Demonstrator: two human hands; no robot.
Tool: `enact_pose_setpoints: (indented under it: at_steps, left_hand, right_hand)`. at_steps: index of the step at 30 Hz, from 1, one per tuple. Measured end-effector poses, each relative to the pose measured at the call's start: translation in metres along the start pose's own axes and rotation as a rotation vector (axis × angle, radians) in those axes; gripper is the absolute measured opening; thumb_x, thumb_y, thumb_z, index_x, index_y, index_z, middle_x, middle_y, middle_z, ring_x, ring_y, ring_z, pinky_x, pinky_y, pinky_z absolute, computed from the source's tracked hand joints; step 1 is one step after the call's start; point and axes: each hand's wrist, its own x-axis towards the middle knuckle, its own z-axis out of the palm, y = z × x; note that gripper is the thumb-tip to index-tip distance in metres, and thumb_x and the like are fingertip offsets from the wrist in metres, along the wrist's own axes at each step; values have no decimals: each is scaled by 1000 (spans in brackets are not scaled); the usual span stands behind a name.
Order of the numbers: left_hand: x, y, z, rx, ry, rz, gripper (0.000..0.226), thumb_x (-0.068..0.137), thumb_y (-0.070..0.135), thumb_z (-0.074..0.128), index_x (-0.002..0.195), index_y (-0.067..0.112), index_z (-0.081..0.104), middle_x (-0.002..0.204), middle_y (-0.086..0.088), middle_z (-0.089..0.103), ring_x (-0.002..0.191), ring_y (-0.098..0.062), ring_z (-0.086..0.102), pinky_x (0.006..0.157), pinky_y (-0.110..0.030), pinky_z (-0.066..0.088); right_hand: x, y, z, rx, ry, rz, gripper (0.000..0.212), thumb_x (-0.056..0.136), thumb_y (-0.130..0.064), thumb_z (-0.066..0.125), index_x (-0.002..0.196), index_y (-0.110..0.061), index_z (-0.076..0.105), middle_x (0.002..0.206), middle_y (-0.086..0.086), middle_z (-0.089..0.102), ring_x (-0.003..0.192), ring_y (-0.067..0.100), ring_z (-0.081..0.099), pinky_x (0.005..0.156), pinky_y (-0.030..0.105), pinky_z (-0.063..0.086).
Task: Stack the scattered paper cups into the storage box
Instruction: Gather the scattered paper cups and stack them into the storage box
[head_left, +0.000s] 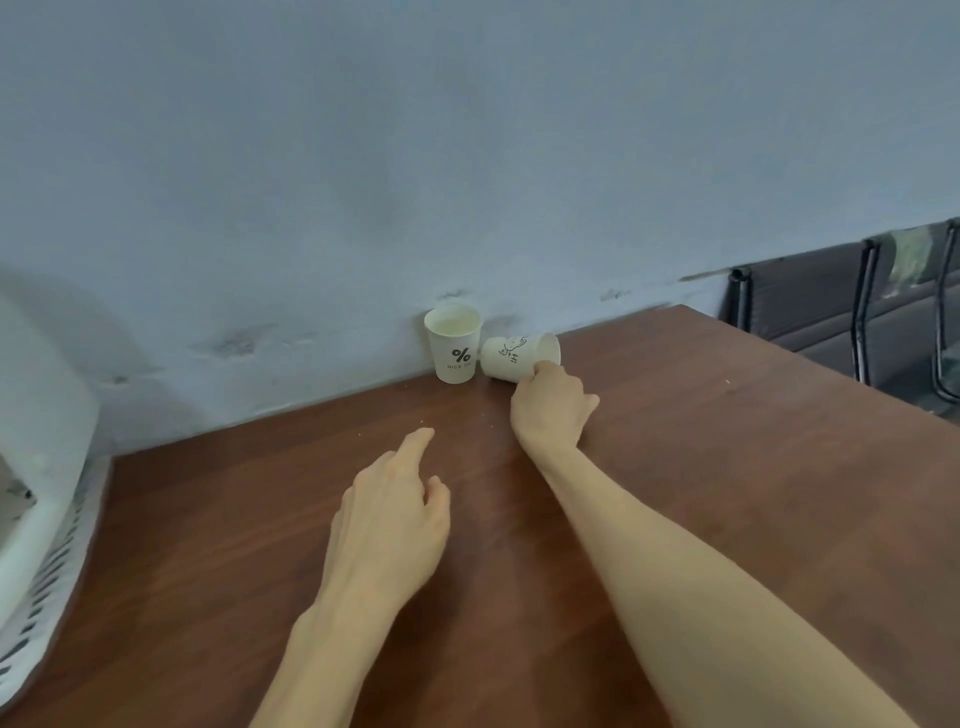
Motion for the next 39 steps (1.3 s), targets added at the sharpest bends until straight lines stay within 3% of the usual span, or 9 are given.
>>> enact_pose_setpoints:
  at_steps: [5,8,11,14,17,24,30,34,39]
  left_hand:
    - [16,7,2,-49,19,-31,44,91,25,49,133,37,49,80,13,62,87,-18,60,85,-38,49]
    - [55,14,9,25,53,-10,45,89,23,46,133,31,50,101,-1,66,103,-31,58,92,-44,48]
    - [95,21,16,186,95,62,41,90,16,44,131,19,47,112,-12,64,105,-37,56,82,-42,49]
    - [123,29,25,333,86,132,50,89,10,46,138,15,34,105,-16,65,94,-40,59,66,-39,43]
    - [138,34,36,418,36,118,58,90,10,48,144,15,26,113,-17,61,98,-39,59,67,-39,42]
    - [145,31,45,342,85,26,19,92,11,45,110,8,51,106,-18,61,95,-40,57,67,-39,41]
    - [125,27,34,271,195,72,19,96,14,37,97,9,55,96,-15,65,85,-38,58,65,-40,47]
    - [97,18,15,299,241,141,21,99,20,36,104,10,55,97,-13,66,86,-35,61,67,-43,51]
    - [53,13,-21,319,244,113,24,101,24,35,109,13,54,100,-9,66,89,-33,60,65,-37,42]
  right_hand:
    - [-40,17,-12,-81,245,-225,12,82,-5,54,76,-16,55,56,0,51,66,25,48,73,38,29]
    - [-43,20,-15,-93,383,-314,12,77,-2,60,73,-14,58,52,1,51,60,24,45,71,35,26]
    - [-36,25,-18,-93,437,-374,10,78,-2,59,77,-12,61,52,1,50,60,24,44,72,35,27]
    - [-36,32,-15,-88,447,-371,11,77,-1,62,81,-11,64,52,2,51,60,26,45,72,35,27]
    - [-34,39,-11,-63,463,-383,12,78,-1,62,84,-11,65,53,1,51,60,25,44,72,35,28]
    - [-35,39,-8,-25,482,-428,13,82,-2,58,86,-12,64,53,-1,47,61,23,43,73,36,31]
    - [-36,38,-9,-36,461,-453,14,83,-3,55,88,-12,64,54,-1,47,61,23,43,73,37,33]
    - [-39,36,-10,-69,445,-488,13,83,-3,56,89,-11,64,55,1,50,61,24,45,72,38,34]
    - [-49,29,-16,-86,435,-532,11,82,-2,57,87,-11,63,56,1,49,60,23,43,72,38,34]
